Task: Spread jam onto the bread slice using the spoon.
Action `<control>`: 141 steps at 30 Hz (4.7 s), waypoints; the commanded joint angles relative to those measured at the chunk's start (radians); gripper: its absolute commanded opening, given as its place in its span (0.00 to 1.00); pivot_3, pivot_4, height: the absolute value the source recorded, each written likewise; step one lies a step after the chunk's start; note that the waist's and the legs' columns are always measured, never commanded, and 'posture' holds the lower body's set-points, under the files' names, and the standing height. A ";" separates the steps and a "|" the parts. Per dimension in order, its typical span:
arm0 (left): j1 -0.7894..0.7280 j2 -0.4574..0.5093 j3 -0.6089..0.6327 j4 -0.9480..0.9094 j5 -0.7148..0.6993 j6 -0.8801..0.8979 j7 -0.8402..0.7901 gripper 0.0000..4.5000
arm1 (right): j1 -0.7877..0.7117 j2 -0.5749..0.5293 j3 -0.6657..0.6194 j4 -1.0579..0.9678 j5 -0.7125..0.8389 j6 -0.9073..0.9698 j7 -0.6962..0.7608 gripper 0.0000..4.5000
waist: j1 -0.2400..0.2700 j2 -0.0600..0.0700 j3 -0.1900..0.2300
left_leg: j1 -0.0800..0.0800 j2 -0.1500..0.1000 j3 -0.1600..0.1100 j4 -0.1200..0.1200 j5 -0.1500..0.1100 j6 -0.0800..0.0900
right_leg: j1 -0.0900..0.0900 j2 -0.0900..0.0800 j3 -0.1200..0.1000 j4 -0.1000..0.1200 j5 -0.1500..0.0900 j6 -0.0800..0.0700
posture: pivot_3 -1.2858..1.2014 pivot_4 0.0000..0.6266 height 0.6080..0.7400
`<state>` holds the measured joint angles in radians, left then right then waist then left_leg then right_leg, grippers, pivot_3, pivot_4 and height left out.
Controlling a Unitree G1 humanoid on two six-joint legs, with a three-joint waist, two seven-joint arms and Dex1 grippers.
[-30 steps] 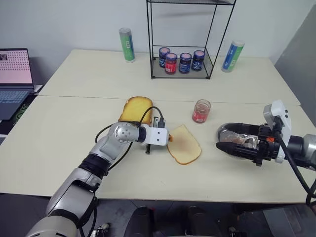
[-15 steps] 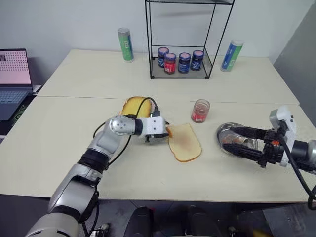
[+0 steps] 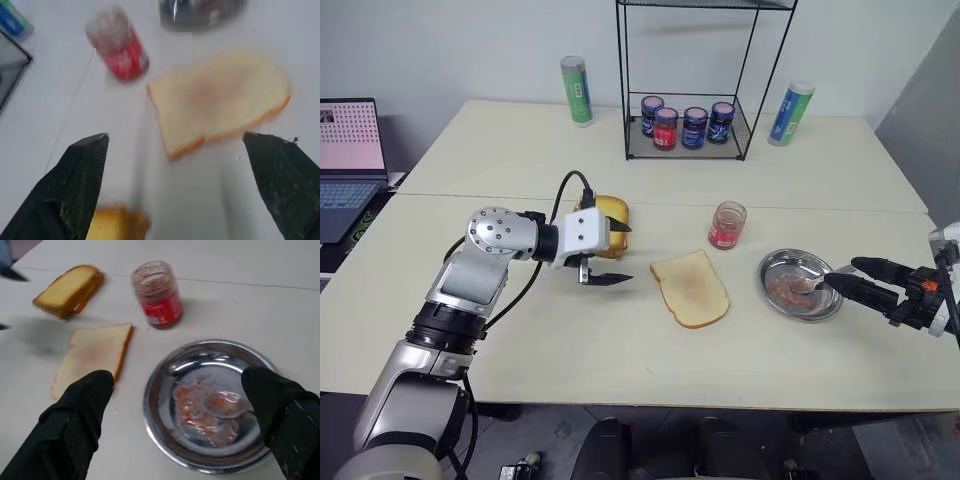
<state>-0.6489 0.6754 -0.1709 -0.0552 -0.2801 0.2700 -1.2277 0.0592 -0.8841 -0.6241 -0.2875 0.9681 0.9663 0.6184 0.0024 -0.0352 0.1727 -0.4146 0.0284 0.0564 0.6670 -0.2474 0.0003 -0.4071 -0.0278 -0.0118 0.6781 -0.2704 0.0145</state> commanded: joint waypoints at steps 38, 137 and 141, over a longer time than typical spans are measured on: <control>-0.013 -0.253 -0.073 -0.211 -0.120 0.284 0.264 1.00 | -0.493 0.397 -0.031 0.727 -0.062 -0.141 -0.278 0.84 | -0.023 0.007 -0.003 | 0.006 0.001 0.003 -0.002 0.000 0.000 | 0.002 0.006 0.005 0.001 0.000 0.000 | 0.52 0.24 1.00; 0.071 -0.225 0.108 -0.122 -0.167 0.287 0.418 1.00 | -0.917 0.749 0.154 0.489 -0.300 -0.144 -0.551 0.01 | -0.030 0.009 -0.002 | -0.001 0.001 0.002 -0.004 0.000 0.000 | -0.004 -0.001 0.002 0.001 0.001 -0.001 | 0.52 0.24 1.00; 0.072 -0.220 0.107 -0.124 -0.167 0.284 0.416 1.00 | -0.925 0.734 0.103 0.486 -0.249 -0.125 -0.591 0.01 | -0.031 0.009 -0.002 | -0.001 0.001 0.002 -0.004 0.000 0.000 | -0.004 -0.001 0.002 0.001 0.001 -0.001 | 0.52 0.24 1.00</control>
<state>-0.5605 0.4503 -0.0738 -0.1583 -0.4470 0.5778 -0.8055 -0.8378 -0.1318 -0.4911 0.2467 0.6748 0.8395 0.0434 -0.0281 -0.0267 0.1712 -0.4153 0.0298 0.0584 0.6631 -0.2472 -0.0001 -0.4117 -0.0286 -0.0098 0.6792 -0.2699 0.0138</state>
